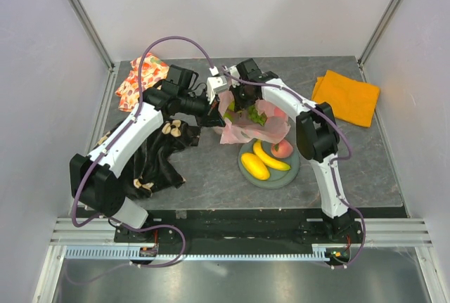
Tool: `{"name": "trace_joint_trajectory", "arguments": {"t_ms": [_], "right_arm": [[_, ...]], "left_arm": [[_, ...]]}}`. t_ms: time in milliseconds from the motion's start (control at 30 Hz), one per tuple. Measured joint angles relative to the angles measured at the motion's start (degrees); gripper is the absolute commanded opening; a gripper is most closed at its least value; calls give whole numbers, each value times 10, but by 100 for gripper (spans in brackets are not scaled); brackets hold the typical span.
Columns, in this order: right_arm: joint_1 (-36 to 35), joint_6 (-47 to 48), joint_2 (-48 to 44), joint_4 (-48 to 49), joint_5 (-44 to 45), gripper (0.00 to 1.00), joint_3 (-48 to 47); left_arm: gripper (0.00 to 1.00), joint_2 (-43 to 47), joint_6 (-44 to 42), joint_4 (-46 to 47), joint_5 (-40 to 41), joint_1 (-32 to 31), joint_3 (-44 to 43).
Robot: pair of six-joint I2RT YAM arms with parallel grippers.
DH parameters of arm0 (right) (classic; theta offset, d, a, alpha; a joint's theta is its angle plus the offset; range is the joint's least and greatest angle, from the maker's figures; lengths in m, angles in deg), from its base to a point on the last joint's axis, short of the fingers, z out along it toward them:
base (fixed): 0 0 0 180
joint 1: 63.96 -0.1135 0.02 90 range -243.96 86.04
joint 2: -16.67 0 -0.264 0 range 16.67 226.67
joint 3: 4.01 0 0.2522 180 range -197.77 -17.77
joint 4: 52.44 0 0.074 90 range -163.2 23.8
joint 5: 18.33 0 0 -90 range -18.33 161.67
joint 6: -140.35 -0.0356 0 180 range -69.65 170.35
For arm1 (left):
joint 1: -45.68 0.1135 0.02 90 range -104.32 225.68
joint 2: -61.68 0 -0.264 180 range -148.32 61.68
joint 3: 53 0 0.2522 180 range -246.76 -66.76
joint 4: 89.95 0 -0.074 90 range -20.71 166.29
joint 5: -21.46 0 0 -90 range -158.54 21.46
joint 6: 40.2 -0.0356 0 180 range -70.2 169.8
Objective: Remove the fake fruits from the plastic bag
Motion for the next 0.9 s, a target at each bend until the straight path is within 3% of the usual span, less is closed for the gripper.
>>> {"name": "trace_joint_trajectory", "arguments": {"t_ms": [467,700,900], "right_arm": [[0,74,-305,-106,-52,0,123],[1,187,-438,-194,-55,0,270],[5,340,-622,-252,-102,1,384]], "left_arm": [[2,-20,7,29,3,6,-50],[2,-31,11,48,12,6,-94],[2,-31,12,52,19,6,-98]]}}
